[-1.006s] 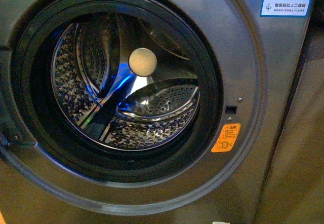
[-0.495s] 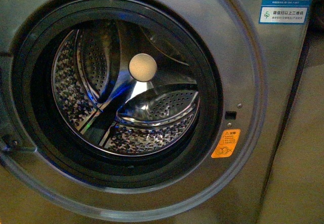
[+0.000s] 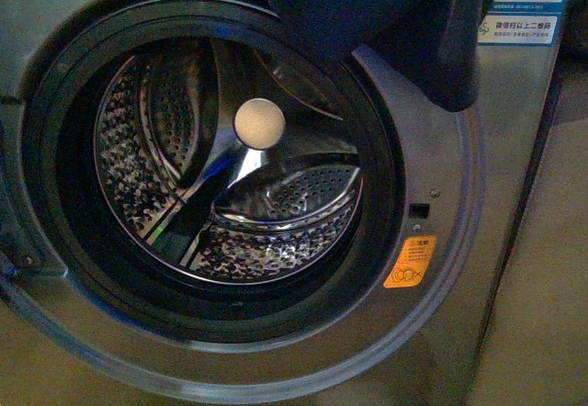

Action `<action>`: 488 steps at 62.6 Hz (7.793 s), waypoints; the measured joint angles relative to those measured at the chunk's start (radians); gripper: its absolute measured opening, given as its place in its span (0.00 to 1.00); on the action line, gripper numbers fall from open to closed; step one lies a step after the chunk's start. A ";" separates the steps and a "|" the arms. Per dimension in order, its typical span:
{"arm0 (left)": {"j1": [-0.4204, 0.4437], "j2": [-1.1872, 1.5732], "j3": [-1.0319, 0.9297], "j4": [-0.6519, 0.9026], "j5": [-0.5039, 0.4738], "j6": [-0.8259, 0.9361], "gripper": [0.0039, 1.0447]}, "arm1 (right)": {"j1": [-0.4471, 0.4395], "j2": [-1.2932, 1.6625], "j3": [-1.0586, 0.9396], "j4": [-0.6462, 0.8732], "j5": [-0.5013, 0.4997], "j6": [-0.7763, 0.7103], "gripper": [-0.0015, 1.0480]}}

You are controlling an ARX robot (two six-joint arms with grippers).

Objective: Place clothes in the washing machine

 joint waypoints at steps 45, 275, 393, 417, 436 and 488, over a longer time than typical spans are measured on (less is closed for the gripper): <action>0.142 0.122 0.006 0.177 0.326 -0.157 0.94 | -0.002 -0.007 -0.001 0.001 0.000 0.000 0.14; -0.736 1.706 1.564 0.734 -0.781 0.087 0.63 | -0.002 -0.010 -0.003 0.003 0.000 0.000 0.36; -0.420 1.958 0.812 1.008 -0.537 -0.266 0.07 | -0.002 -0.020 -0.003 0.010 0.000 -0.001 0.93; -0.329 2.171 1.093 0.947 -0.495 -0.205 0.07 | -0.002 -0.020 -0.003 0.010 0.000 -0.001 0.93; -0.283 2.281 1.379 0.809 -0.489 -0.127 0.07 | -0.002 -0.020 -0.003 0.010 0.000 -0.001 0.93; -0.246 2.553 1.871 0.374 -0.410 -0.030 0.49 | -0.002 -0.020 -0.003 0.010 0.000 -0.001 0.93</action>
